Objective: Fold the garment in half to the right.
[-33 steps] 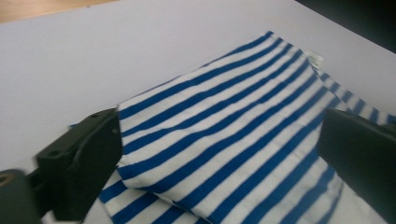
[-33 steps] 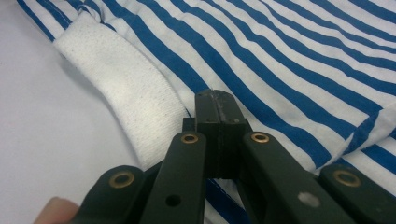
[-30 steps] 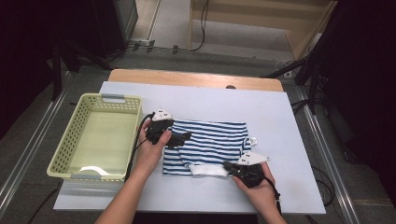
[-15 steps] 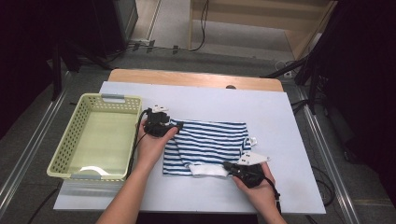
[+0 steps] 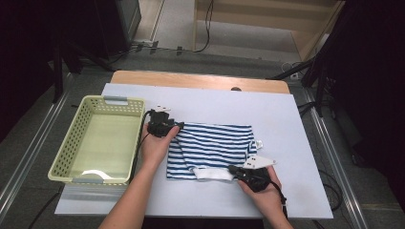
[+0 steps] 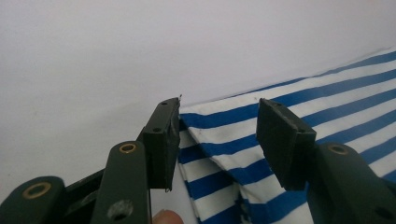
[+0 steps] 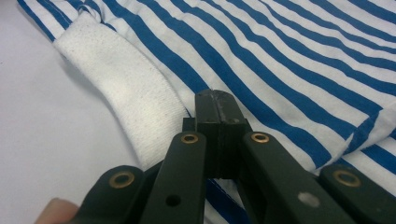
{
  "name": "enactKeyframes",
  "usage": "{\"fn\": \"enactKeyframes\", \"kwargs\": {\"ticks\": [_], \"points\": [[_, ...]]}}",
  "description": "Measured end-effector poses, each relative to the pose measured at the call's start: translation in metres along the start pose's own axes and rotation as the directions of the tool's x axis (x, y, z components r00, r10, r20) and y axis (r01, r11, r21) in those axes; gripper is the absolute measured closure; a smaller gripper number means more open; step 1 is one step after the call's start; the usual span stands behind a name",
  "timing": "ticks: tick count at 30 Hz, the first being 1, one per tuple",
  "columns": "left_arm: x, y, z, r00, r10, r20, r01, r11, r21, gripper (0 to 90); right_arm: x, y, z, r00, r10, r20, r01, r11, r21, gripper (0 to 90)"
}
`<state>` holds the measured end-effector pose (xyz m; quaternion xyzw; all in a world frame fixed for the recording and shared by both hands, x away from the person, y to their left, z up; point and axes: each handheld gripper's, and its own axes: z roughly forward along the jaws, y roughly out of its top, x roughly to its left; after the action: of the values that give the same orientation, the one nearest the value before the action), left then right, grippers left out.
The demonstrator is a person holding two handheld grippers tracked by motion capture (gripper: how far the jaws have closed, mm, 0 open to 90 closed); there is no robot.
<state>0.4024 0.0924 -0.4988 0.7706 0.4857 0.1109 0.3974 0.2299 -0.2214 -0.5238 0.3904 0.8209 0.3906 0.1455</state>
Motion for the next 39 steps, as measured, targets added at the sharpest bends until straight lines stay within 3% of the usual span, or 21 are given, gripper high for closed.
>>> {"fn": "enactKeyframes", "kwargs": {"ticks": [9,15,19,25,26,31,33,36,39], "points": [[0.006,-0.001,0.007,0.9990,-0.028,-0.035,0.029,0.9993,0.023,59.7,0.000,0.000,0.000,1.0000,0.001,-0.001,-0.001,1.000,0.000,87.2],[0.003,0.004,0.011,0.9981,0.006,-0.062,-0.003,0.9987,0.051,64.3,0.000,0.000,0.000,1.0000,0.001,-0.001,-0.001,1.000,0.001,87.2],[0.001,0.004,0.012,0.9957,0.028,-0.088,-0.023,0.9983,0.053,73.9,0.000,0.000,0.000,1.0000,0.003,-0.002,-0.003,1.000,0.002,87.2],[0.003,0.003,0.012,0.9966,0.032,-0.077,-0.028,0.9983,0.051,84.8,0.000,0.000,0.000,1.0000,0.000,0.001,0.000,1.000,0.002,87.2],[0.000,0.003,0.012,0.9953,0.049,-0.083,-0.045,0.9975,0.055,85.7,0.000,0.000,0.000,1.0000,0.001,0.000,-0.001,1.000,0.002,87.2],[0.000,0.003,0.011,0.9948,0.064,-0.079,-0.060,0.9968,0.053,87.3,0.000,0.000,0.000,1.0000,-0.001,-0.001,0.001,1.000,0.001,86.7],[-0.001,0.003,0.011,0.9945,0.068,-0.080,-0.064,0.9966,0.052,87.5,0.000,0.000,0.000,1.0000,0.003,-0.001,-0.003,1.000,-0.003,84.0],[-0.001,0.004,0.009,0.9942,0.074,-0.078,-0.070,0.9964,0.048,87.6,-0.002,0.001,-0.005,0.9998,0.015,-0.013,-0.015,0.999,-0.052,68.4],[-0.001,0.004,0.008,0.9947,0.069,-0.076,-0.067,0.9971,0.037,87.6,0.000,0.004,-0.008,0.9995,0.004,-0.032,-0.006,0.997,-0.079,61.3]]}}
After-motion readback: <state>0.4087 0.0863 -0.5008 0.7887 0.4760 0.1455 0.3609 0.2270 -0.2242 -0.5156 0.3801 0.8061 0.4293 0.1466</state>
